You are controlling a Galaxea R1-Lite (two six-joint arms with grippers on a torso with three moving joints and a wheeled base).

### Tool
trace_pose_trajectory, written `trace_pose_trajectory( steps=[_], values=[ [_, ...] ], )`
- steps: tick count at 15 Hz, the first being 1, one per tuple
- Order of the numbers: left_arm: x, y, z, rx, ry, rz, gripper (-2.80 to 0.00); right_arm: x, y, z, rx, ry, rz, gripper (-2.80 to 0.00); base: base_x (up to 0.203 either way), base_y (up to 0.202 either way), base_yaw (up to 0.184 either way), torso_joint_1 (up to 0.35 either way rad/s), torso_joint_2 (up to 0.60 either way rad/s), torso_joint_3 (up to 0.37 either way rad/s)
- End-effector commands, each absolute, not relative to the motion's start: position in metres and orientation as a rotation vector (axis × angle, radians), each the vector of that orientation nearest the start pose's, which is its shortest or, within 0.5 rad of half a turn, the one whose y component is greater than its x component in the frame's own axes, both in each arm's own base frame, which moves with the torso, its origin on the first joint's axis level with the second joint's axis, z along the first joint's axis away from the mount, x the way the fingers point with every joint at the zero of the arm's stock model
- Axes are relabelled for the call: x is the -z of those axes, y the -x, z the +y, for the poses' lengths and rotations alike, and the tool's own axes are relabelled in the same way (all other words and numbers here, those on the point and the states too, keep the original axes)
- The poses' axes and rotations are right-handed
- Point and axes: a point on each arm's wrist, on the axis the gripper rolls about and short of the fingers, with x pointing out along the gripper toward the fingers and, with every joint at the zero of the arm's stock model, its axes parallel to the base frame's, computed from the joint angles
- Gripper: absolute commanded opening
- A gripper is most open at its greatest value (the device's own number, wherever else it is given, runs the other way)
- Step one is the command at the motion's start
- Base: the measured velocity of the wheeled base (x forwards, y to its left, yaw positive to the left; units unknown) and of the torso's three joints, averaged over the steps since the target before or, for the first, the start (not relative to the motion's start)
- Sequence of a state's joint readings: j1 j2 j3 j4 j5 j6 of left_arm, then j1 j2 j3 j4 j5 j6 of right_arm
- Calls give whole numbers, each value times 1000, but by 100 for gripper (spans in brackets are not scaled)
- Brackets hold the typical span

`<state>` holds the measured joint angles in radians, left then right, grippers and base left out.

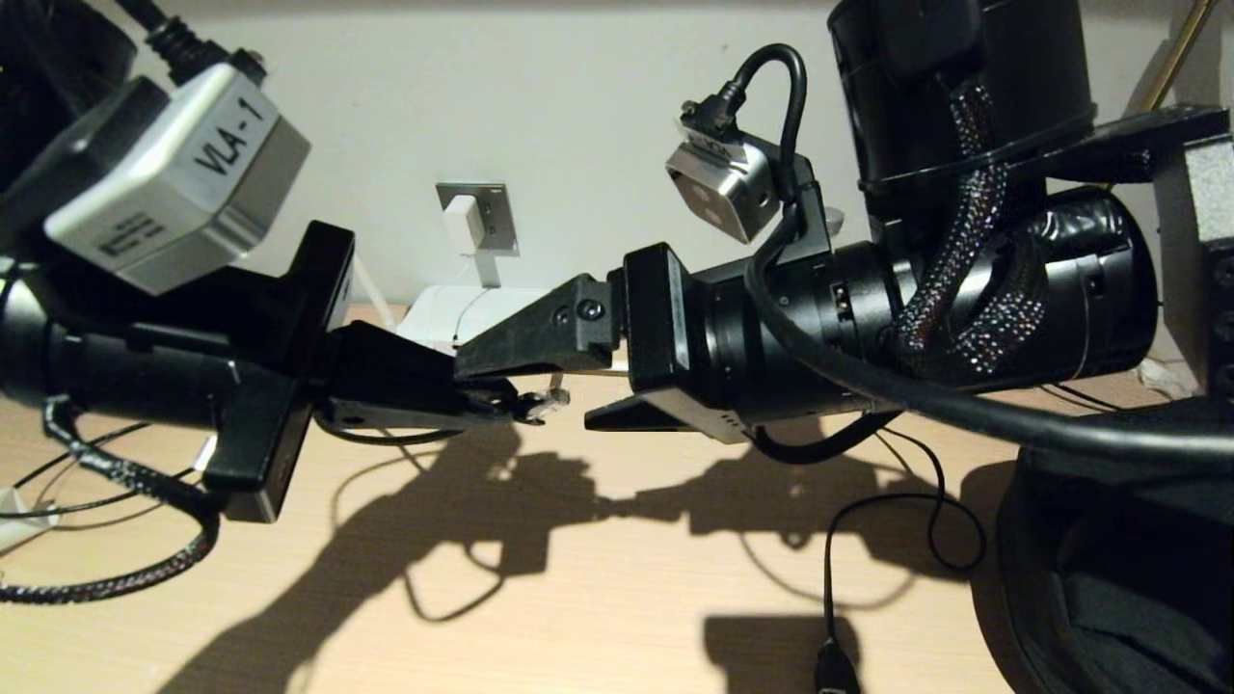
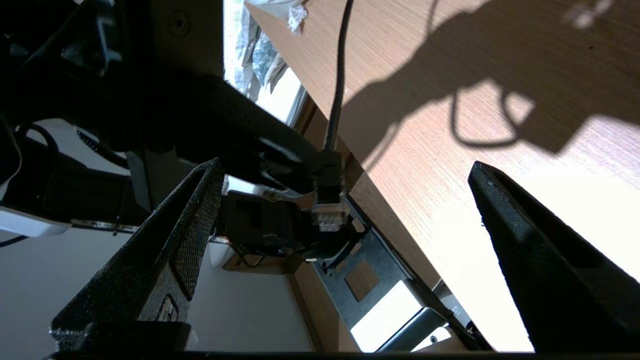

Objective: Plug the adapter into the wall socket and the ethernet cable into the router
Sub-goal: Hand it to the other hand

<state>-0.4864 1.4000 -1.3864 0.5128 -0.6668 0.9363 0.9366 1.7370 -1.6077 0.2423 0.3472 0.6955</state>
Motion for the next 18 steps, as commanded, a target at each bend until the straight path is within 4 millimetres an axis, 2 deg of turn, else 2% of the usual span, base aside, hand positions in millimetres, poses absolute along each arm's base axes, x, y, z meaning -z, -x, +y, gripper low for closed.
trace_pose_trajectory(
  steps=[1,2,18],
  values=[
    [-319,-179,-111,1295,-758,-13,-280,-313,-185,268,-1080,-477,800,0,0,0,0,0,0,0],
    [-319,-179,-111,1296,-758,-13,-280,-313,-185,268,-1079,-477,801,-280,0,0,0,0,0,0],
    [-316,-184,-112,1268,-769,21,-280,-312,-181,271,-1095,-469,807,-280,0,0,0,0,0,0]
  ],
)
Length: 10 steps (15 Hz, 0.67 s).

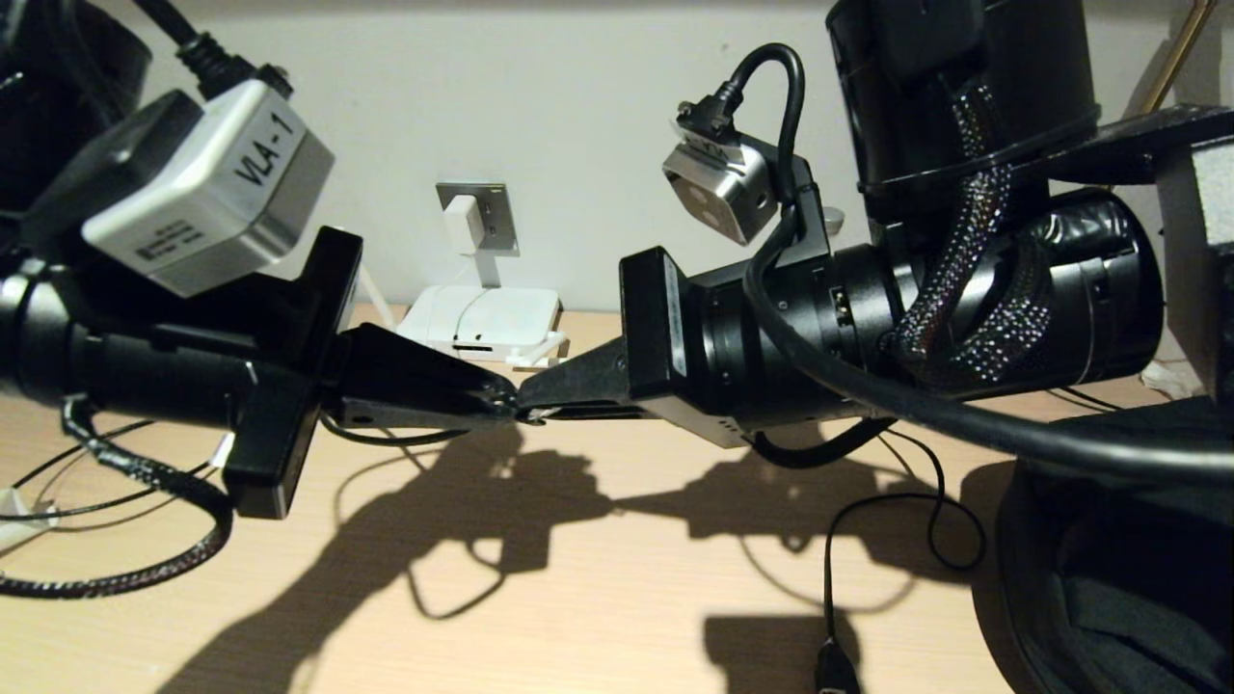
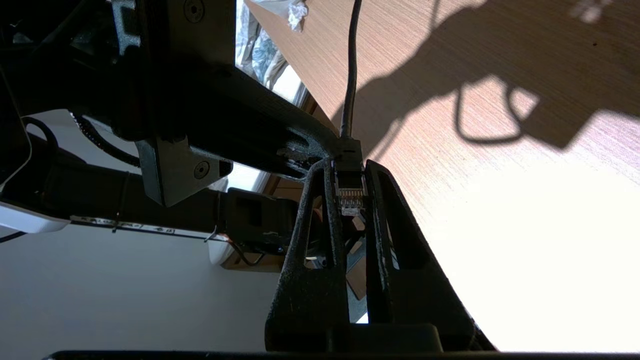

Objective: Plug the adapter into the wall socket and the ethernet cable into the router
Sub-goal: Hand it to the other hand

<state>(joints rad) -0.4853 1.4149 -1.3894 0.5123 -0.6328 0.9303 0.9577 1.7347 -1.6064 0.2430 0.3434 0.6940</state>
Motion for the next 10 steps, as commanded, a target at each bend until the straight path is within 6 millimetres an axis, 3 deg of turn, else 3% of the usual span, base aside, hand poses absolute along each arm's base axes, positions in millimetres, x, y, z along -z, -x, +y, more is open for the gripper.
trace_pose_trajectory(
  steps=[1,6,10],
  values=[
    [-316,-184,-112,1267,-769,22,0,-312,-181,271,-1095,-469,807,-280,0,0,0,0,0,0],
    [-328,-174,-107,1238,-787,-69,0,-317,-181,270,-1088,-508,815,-280,0,0,0,0,0,0],
    [-339,-146,-93,1190,-816,-197,0,-344,-180,268,-1031,-799,911,-280,0,0,0,0,0,0]
  ],
)
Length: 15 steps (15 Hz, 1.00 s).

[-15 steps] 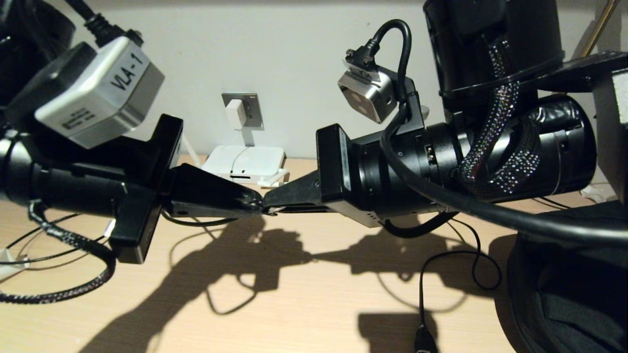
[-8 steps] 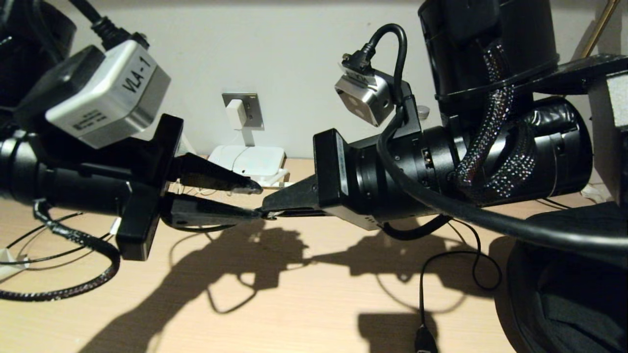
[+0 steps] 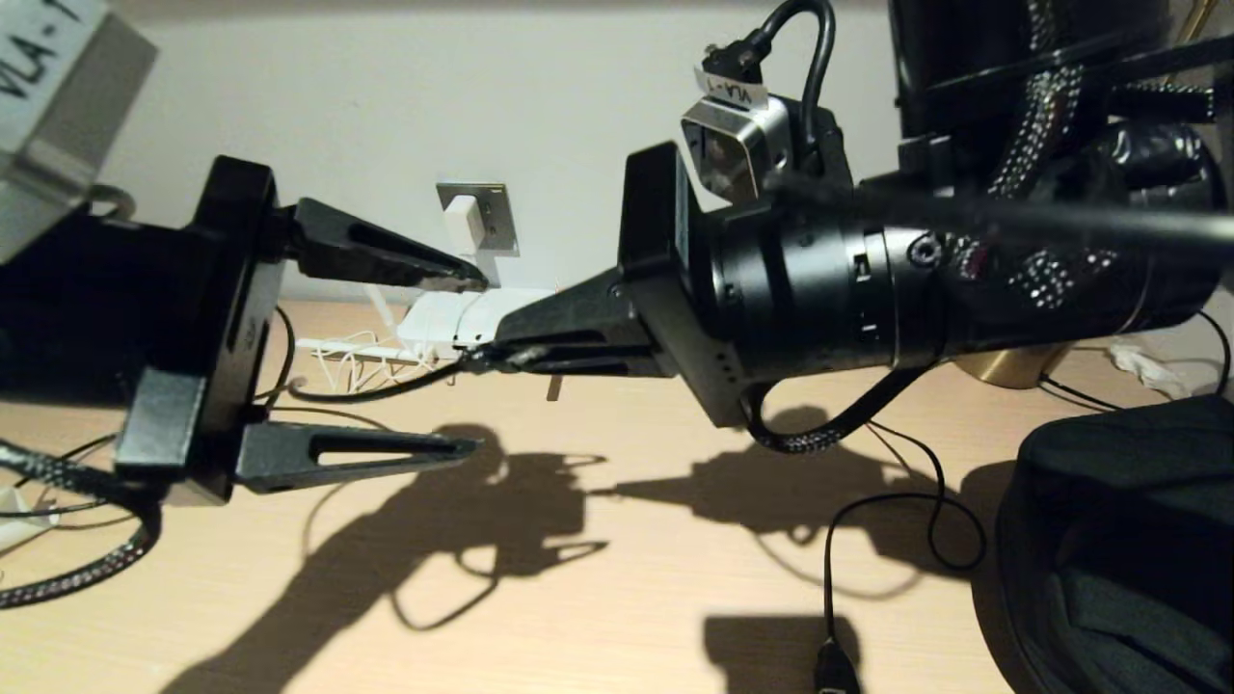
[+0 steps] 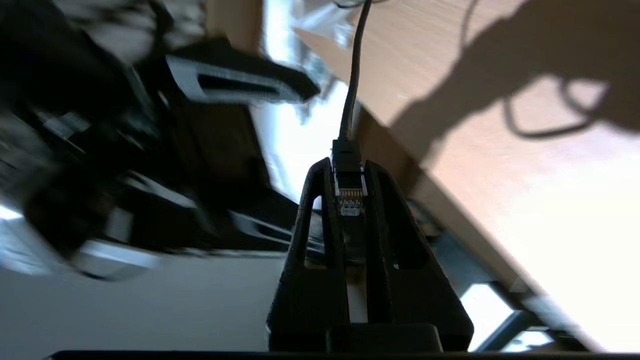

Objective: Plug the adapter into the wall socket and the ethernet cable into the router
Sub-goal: Hand it to the other hand

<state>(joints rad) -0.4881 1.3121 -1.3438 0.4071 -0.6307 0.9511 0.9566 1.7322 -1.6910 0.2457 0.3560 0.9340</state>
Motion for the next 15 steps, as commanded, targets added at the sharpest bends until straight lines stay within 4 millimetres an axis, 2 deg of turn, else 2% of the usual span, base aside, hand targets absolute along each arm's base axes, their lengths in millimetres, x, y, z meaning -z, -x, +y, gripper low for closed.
trace_pose_trajectory(
  steps=[1,5,10,15],
  values=[
    [-341,-139,-89,1170,-823,-244,0,-346,-182,268,-1016,-843,936,-280,0,0,0,0,0,0],
    [-333,-112,-74,1096,-841,-407,0,-364,-182,269,-1005,-1080,1151,-280,0,0,0,0,0,0],
    [-340,-114,-76,987,-855,-634,0,-371,-177,264,-1003,-1194,1383,-280,0,0,0,0,0,0],
    [-340,-107,-75,991,-852,-665,0,-380,-172,259,-1031,-1228,1453,-280,0,0,0,0,0,0]
  ],
)
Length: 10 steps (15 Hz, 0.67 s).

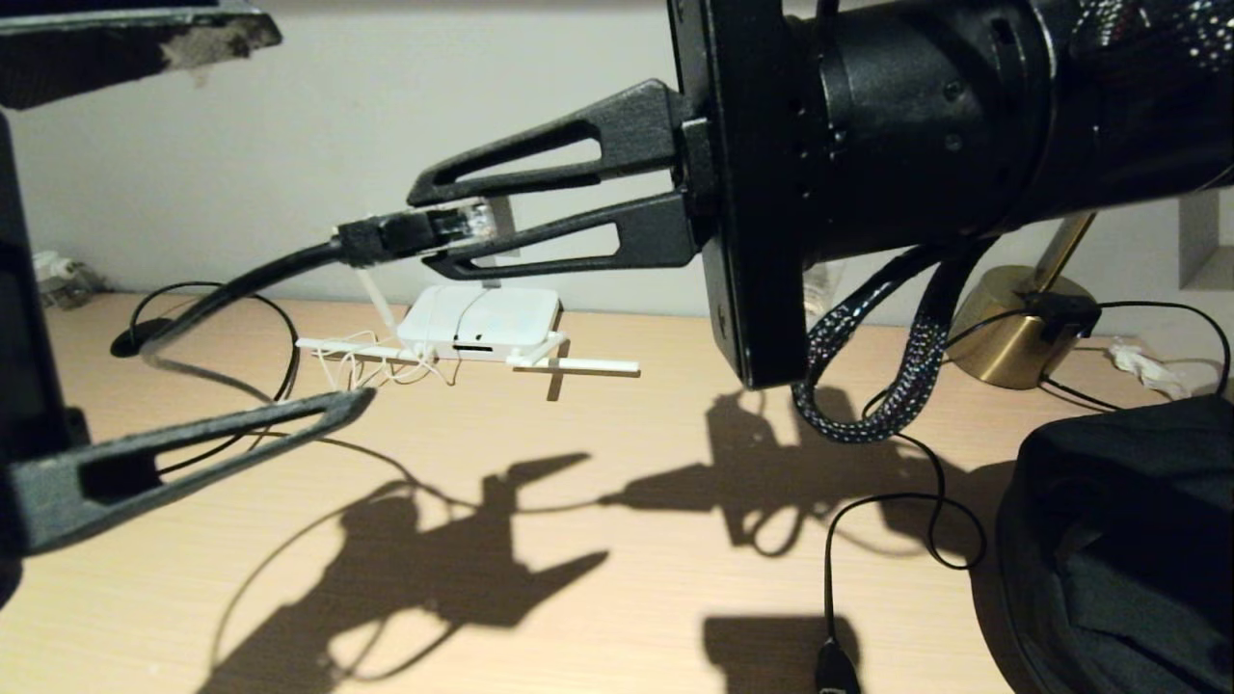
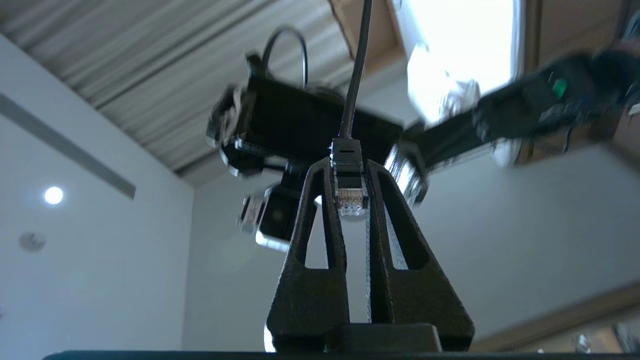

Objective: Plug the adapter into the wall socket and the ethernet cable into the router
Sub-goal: Hand it to the other hand

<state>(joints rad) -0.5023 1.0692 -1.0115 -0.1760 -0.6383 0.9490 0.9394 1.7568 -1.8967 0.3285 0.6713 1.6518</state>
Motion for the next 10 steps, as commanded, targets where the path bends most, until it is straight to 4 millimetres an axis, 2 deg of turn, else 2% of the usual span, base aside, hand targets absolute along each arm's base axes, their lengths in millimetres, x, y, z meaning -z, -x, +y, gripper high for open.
trace_pose_trajectory(
  steps=[1,10],
  values=[
    [-340,-106,-74,989,-853,-668,0,-383,-171,258,-1029,-1245,1460,-280,0,0,0,0,0,0],
    [-341,-107,-77,983,-882,-720,0,-380,-176,258,-953,-1297,1640,-280,0,0,0,0,0,0]
  ],
)
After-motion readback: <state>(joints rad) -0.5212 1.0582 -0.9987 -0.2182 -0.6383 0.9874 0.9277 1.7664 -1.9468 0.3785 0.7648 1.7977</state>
